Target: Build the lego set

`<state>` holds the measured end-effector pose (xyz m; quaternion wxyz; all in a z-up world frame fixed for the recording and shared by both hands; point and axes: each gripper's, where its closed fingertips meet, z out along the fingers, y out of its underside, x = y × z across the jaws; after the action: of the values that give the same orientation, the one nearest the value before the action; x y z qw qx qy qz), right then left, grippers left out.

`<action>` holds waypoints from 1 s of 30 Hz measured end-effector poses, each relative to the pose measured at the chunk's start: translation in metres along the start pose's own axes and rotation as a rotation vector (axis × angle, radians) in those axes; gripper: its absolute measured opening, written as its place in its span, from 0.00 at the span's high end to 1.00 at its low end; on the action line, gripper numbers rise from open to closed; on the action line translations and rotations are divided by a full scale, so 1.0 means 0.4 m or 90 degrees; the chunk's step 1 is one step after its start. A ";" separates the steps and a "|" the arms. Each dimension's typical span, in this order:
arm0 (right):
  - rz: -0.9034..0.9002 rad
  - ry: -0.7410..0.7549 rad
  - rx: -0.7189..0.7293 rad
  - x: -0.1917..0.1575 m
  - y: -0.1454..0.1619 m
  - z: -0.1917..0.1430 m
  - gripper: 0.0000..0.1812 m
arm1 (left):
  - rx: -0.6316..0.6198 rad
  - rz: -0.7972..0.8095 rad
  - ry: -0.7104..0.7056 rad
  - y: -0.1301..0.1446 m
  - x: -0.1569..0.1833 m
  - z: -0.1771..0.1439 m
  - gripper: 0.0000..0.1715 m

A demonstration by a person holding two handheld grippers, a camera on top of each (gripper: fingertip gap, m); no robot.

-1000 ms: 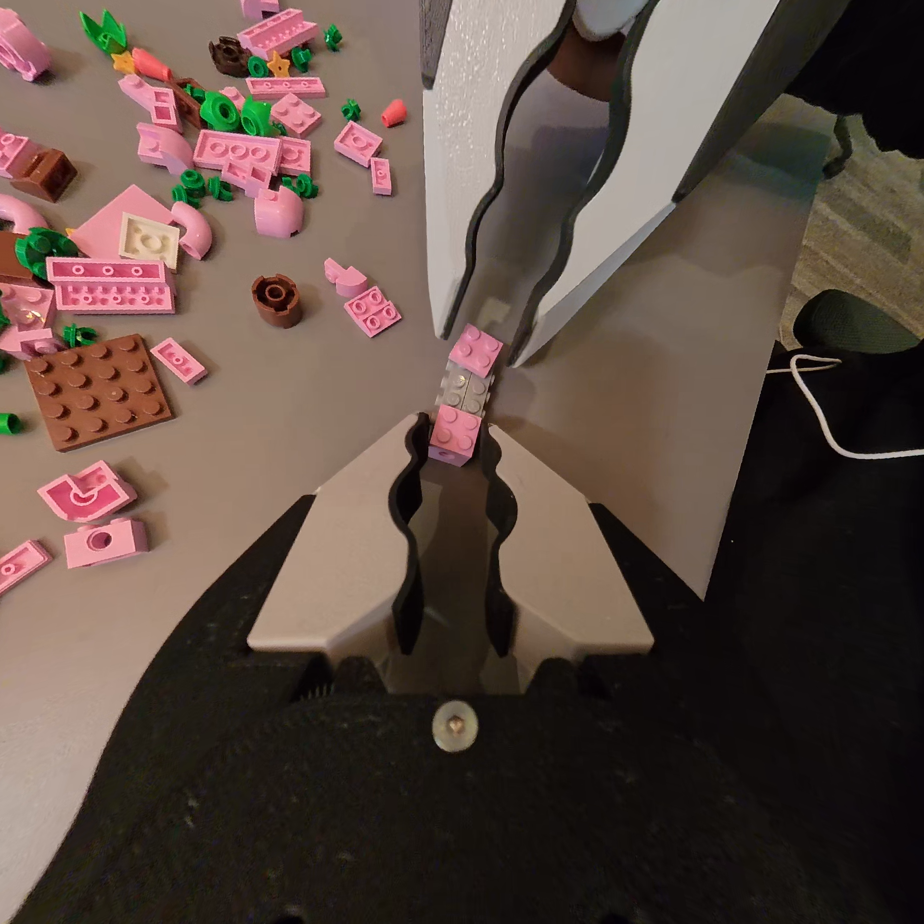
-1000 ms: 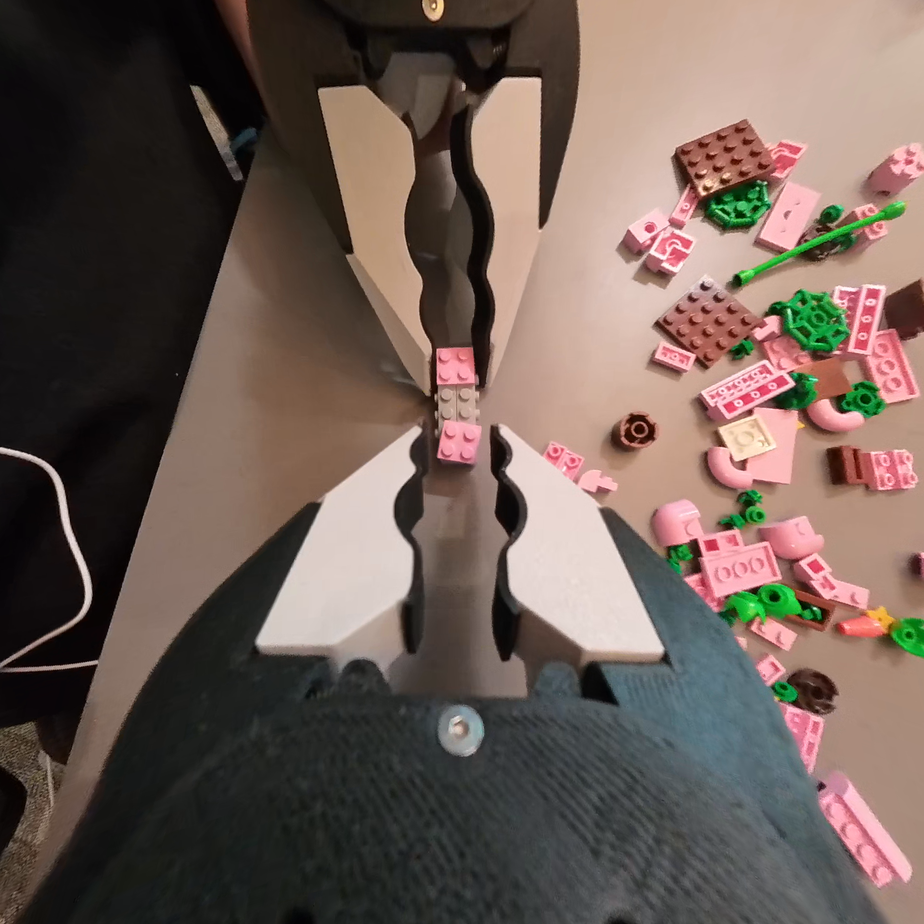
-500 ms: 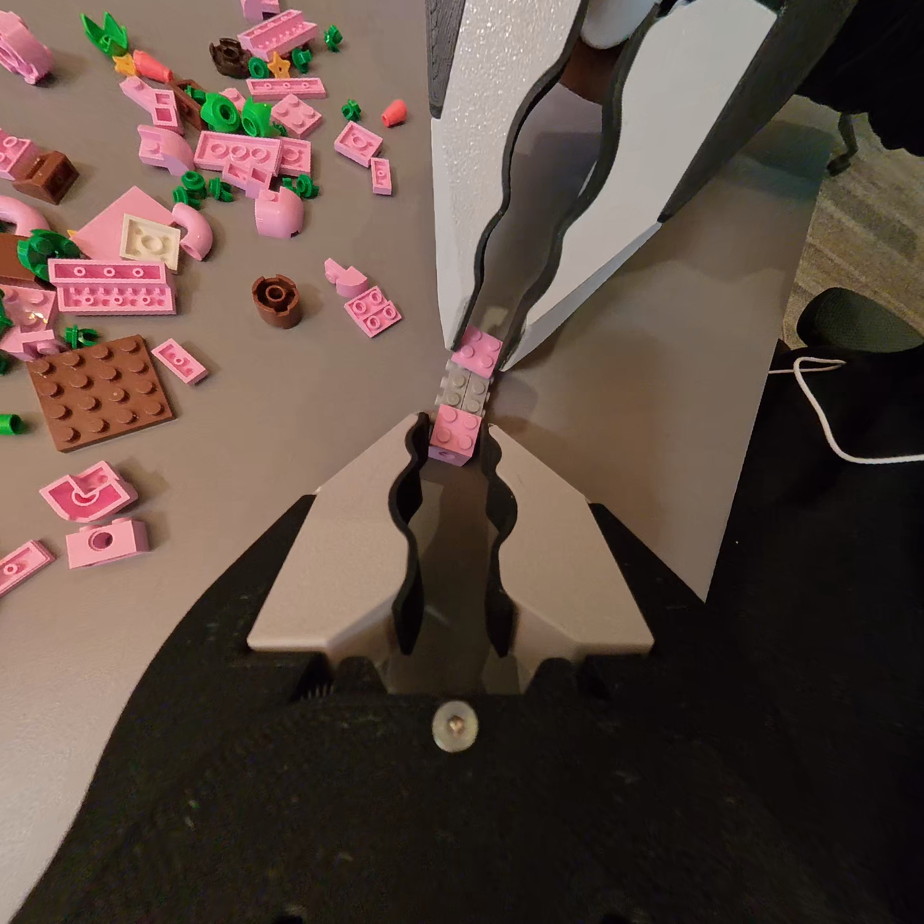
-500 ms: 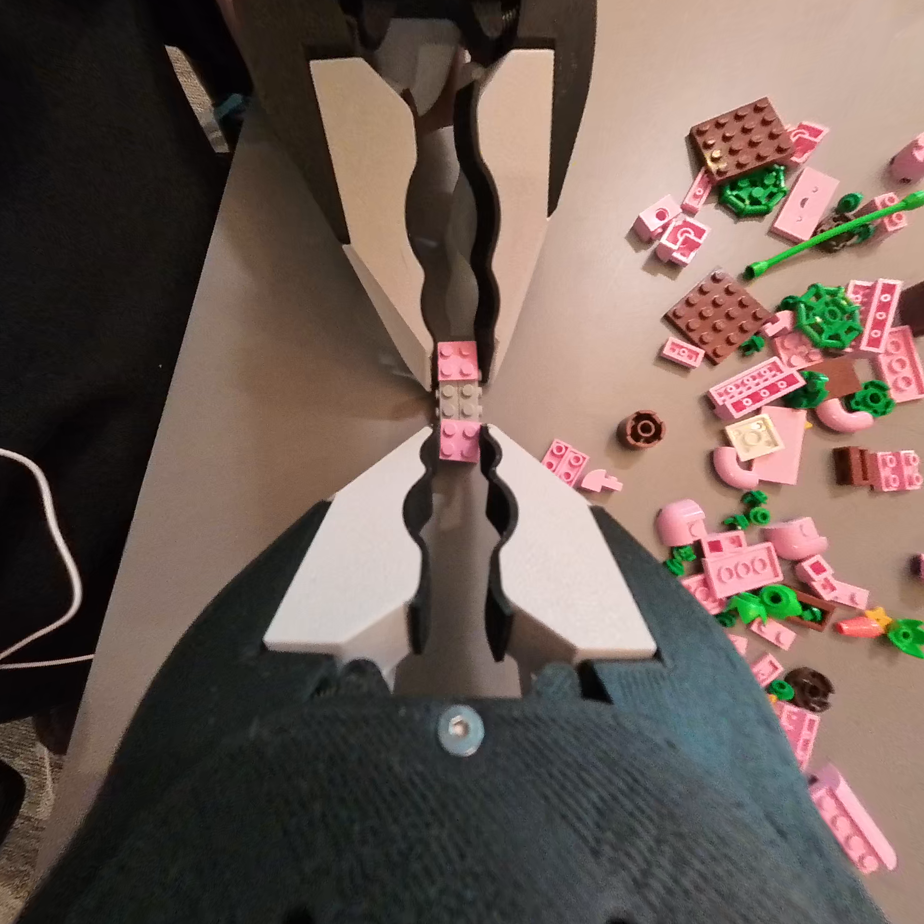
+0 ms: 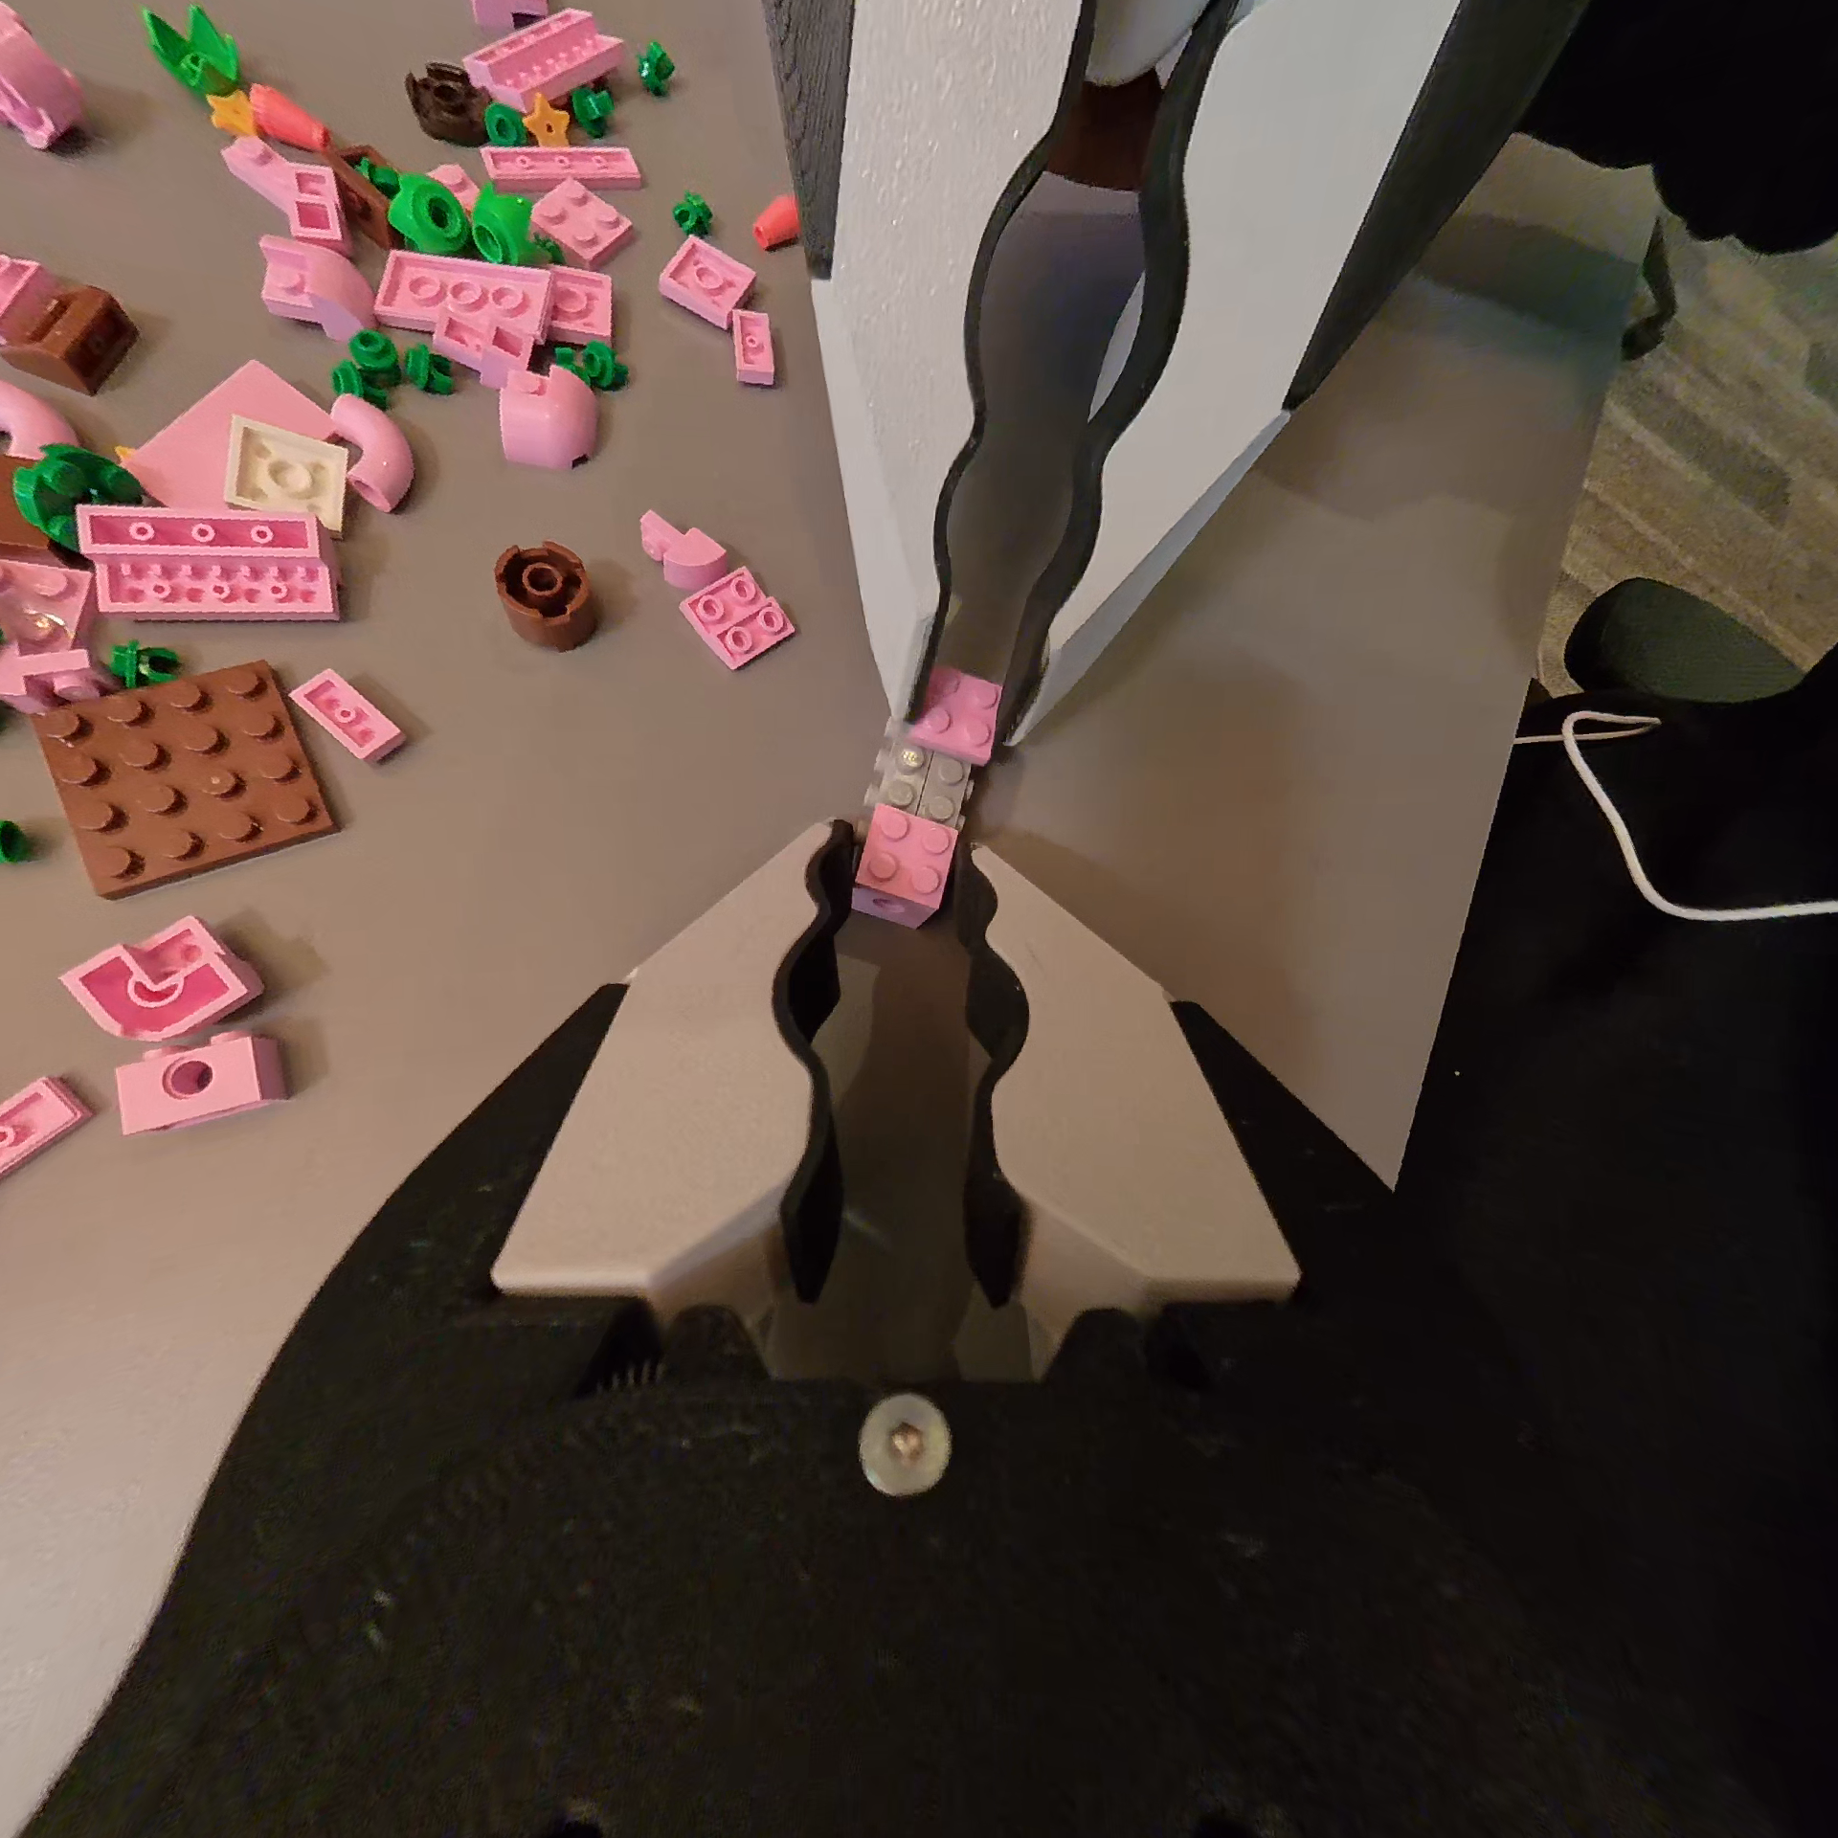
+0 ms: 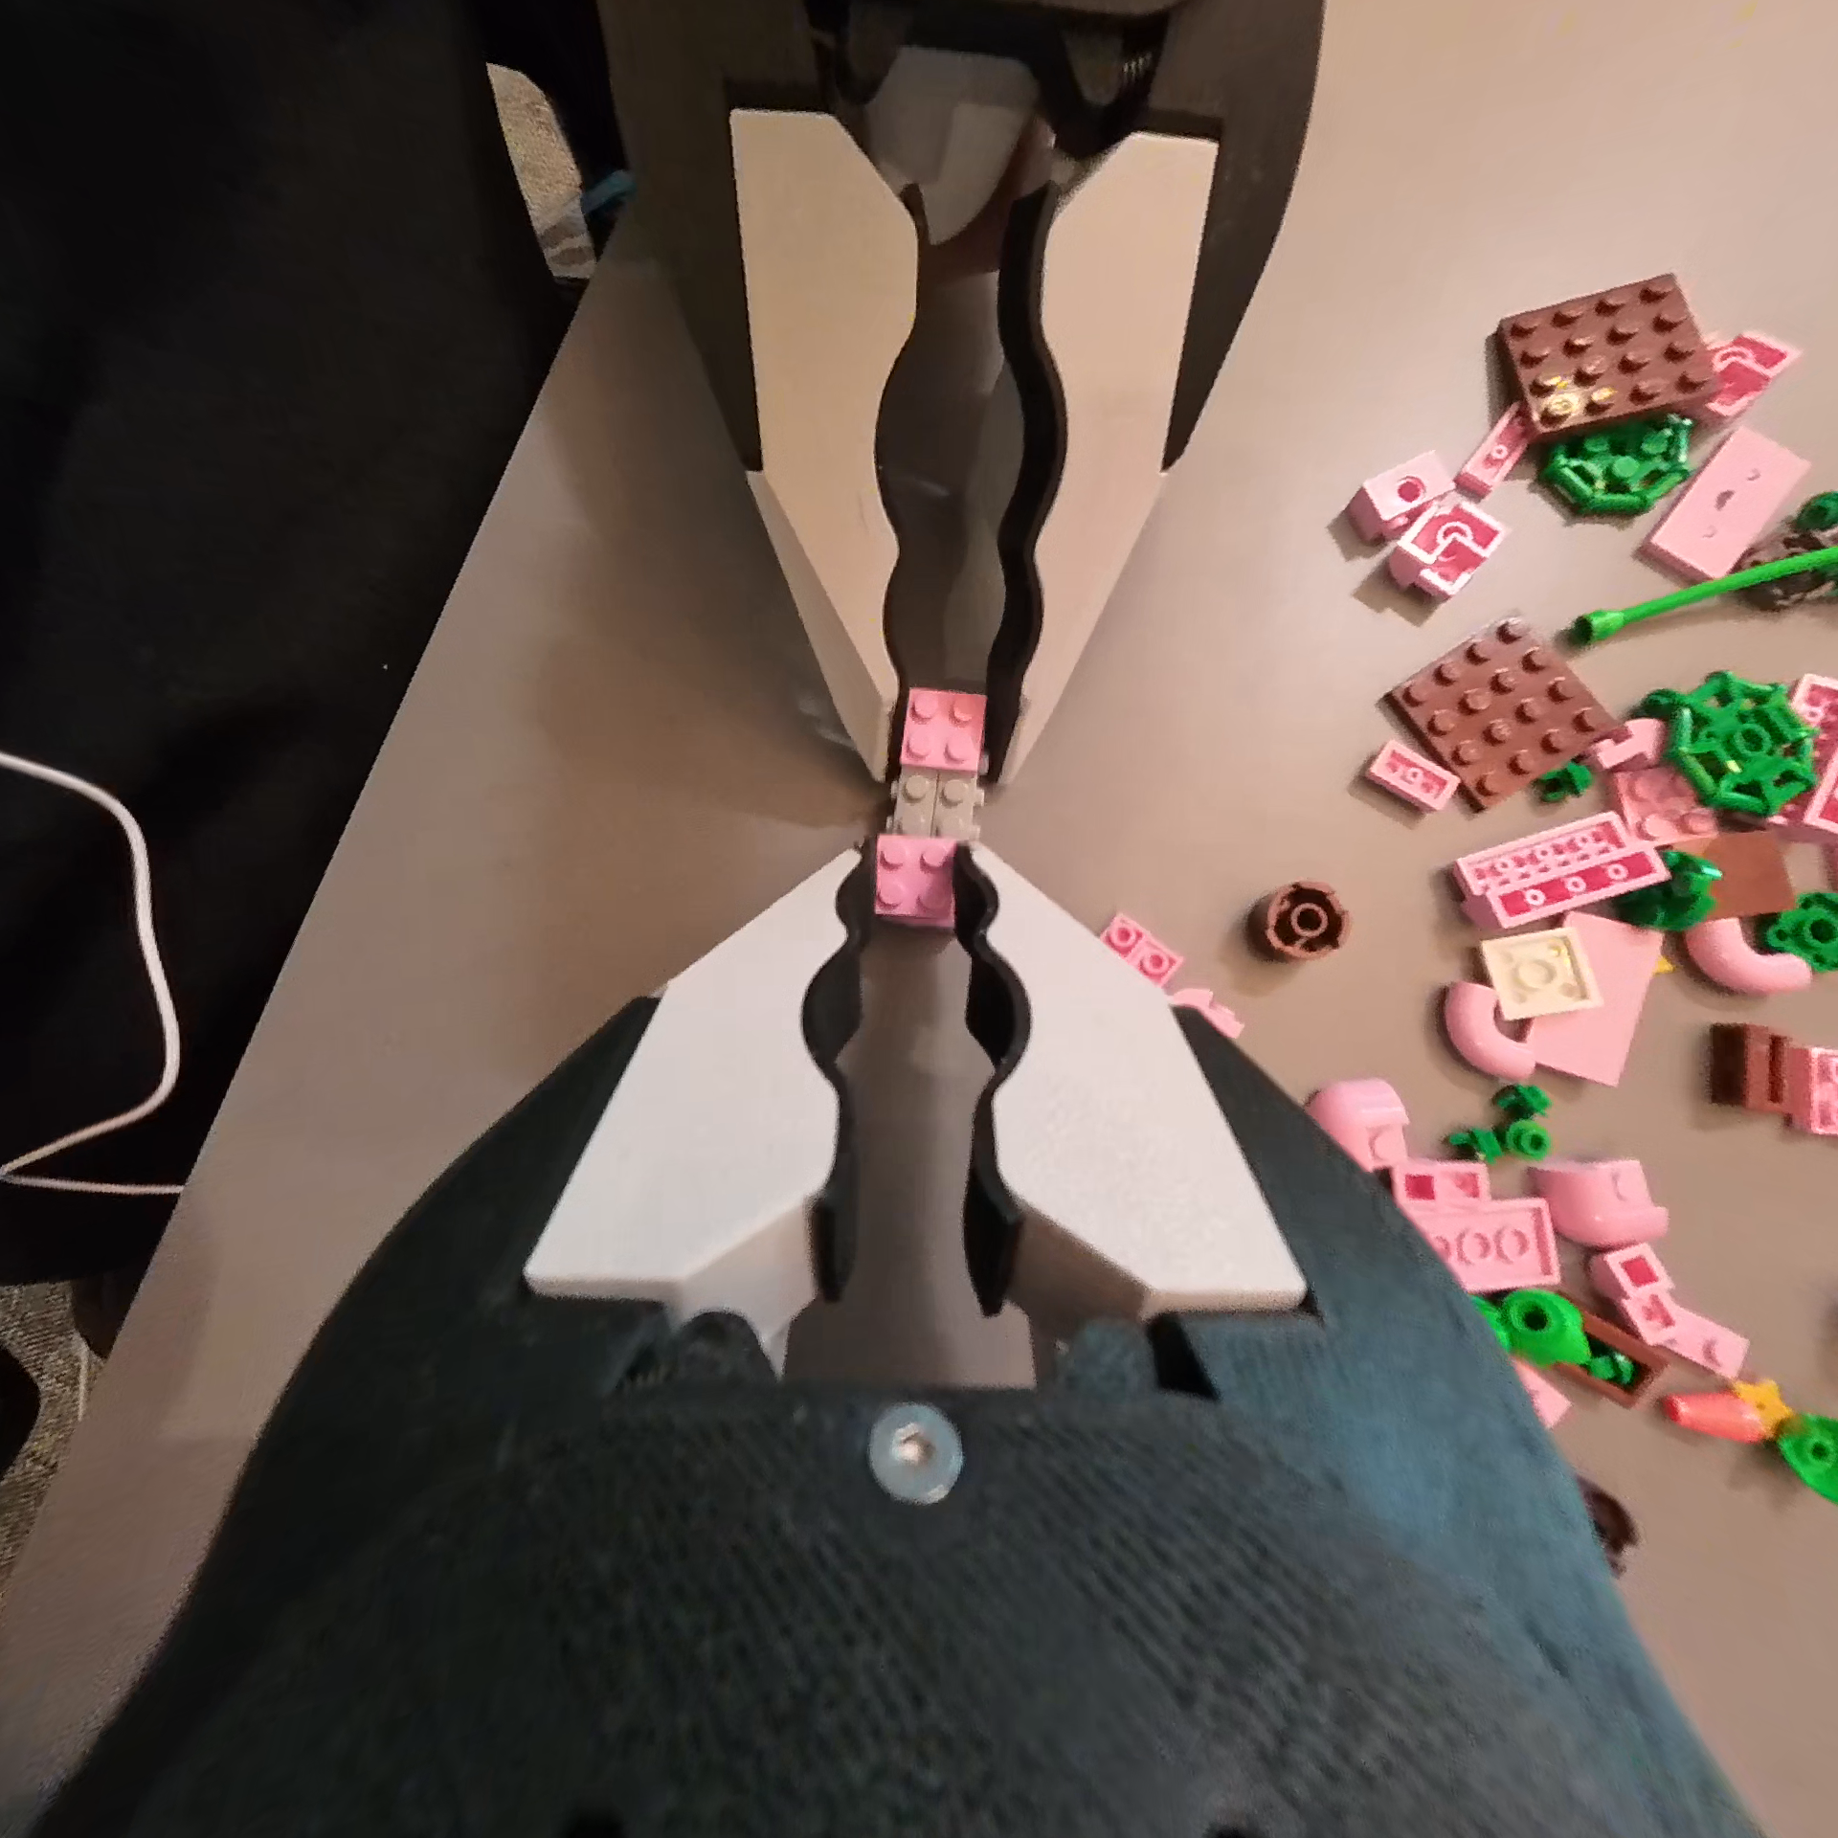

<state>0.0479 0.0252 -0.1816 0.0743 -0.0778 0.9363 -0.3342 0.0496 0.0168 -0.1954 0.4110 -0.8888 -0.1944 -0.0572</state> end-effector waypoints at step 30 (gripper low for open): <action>0.055 0.027 0.078 -0.003 -0.021 -0.020 0.79 | -0.003 0.007 -0.006 0.001 0.000 0.002 0.89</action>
<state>0.0482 0.0238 -0.1701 0.0733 -0.0257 0.9179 -0.3891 0.0499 0.0171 -0.1962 0.4082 -0.8911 -0.1913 -0.0513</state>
